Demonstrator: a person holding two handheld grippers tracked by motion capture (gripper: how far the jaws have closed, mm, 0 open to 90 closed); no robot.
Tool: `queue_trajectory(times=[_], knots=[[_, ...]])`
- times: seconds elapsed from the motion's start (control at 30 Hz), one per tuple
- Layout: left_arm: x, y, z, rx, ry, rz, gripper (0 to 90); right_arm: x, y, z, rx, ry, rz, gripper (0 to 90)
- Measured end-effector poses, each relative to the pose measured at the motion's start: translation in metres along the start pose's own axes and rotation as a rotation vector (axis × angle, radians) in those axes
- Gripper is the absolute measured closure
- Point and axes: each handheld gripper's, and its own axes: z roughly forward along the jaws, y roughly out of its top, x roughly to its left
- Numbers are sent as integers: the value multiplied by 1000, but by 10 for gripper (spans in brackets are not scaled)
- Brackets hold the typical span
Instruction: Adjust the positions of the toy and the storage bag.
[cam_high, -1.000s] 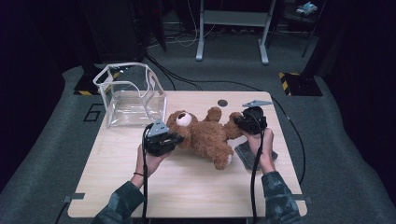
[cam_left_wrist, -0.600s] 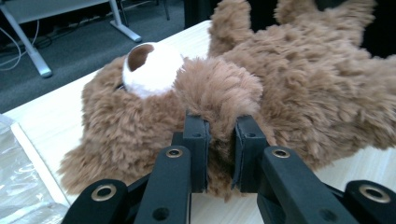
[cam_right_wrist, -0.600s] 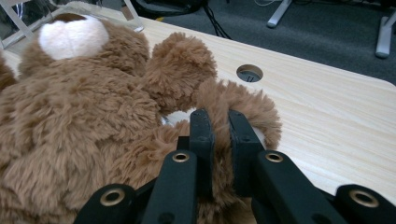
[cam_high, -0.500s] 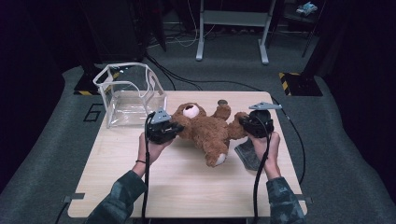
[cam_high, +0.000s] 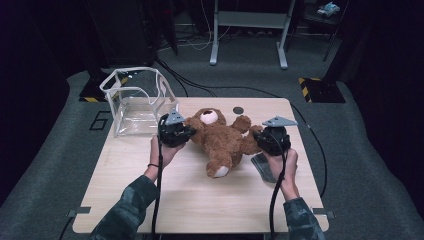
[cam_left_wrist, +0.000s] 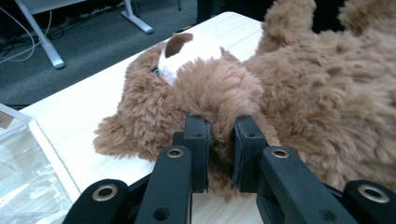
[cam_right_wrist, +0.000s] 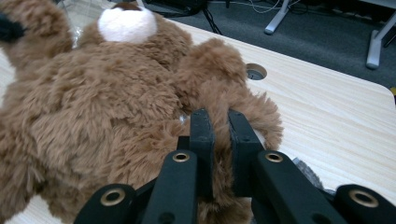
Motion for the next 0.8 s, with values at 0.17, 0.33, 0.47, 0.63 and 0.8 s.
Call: queue_trajectory(times=[0.17, 0.33, 0.47, 0.63, 0.8], knots=[[5, -6, 10, 25, -2, -17, 791, 9, -12, 6, 31, 10, -12, 830], [7, -18, 18, 56, -12, -43, 789, 19, -31, 16, 86, 39, -19, 827], [9, -31, 20, 68, -18, -76, 779, 23, -47, 22, 142, 88, 4, 812], [11, -43, 18, 66, -41, -134, 736, 21, -57, 28, 165, 135, -4, 736], [12, -48, 13, 63, -21, -180, 563, 13, -53, 33, 199, 183, 22, 505]])
